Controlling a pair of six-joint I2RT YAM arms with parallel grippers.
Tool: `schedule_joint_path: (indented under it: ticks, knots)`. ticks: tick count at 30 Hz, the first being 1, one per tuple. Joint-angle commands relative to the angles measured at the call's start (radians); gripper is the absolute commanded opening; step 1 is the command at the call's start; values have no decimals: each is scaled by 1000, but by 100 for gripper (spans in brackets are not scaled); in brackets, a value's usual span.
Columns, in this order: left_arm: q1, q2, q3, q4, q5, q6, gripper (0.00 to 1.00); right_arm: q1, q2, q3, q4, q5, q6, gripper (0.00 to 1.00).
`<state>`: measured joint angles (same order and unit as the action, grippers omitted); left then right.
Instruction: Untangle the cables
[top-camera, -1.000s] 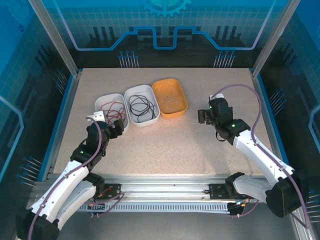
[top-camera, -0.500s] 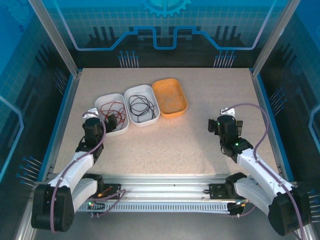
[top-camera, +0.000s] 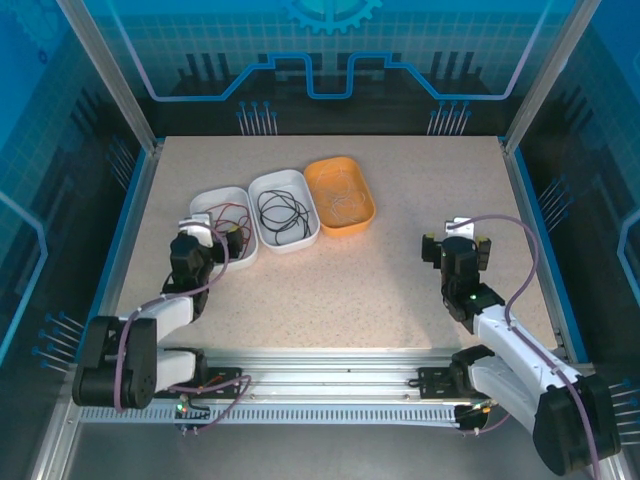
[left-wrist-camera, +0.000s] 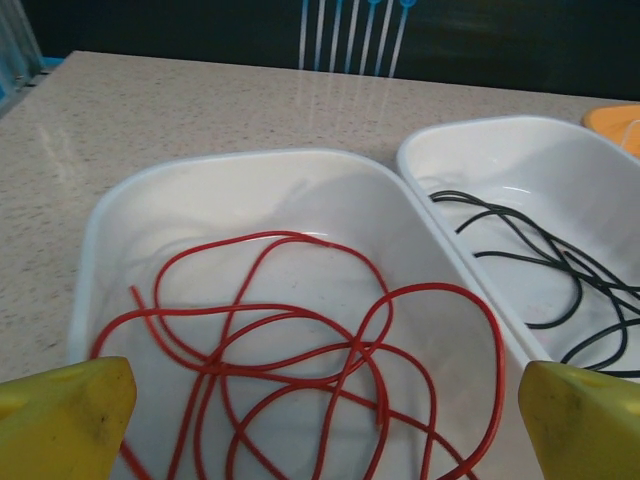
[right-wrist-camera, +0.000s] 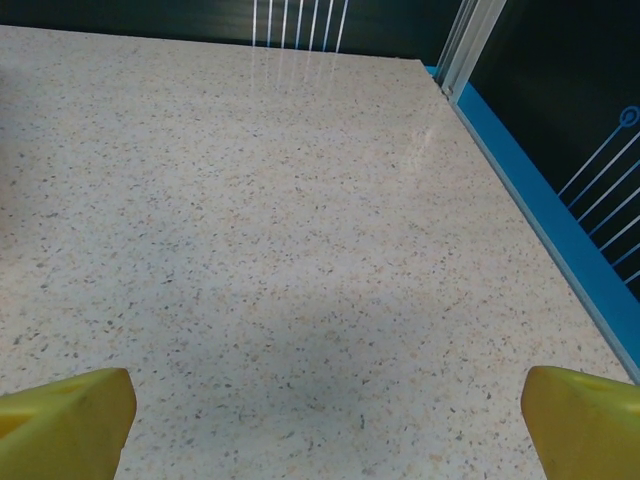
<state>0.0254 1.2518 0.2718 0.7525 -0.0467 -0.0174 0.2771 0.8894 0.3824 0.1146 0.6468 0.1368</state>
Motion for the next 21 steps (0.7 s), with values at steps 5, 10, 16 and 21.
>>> schedule_joint_path:
  ticks: [5,10,16,21]
  knots:
    - [12,162,-13,285,165,23,99,-31,29,-36,110,4,-23,100]
    - [11,246,8,315,242,56,99,-39,26,-70,149,-8,-42,100]
    - [16,303,53,286,255,56,99,-67,31,-105,244,-51,-51,100]
    - [22,296,85,215,42,-30,99,-91,56,-131,331,-98,-49,100]
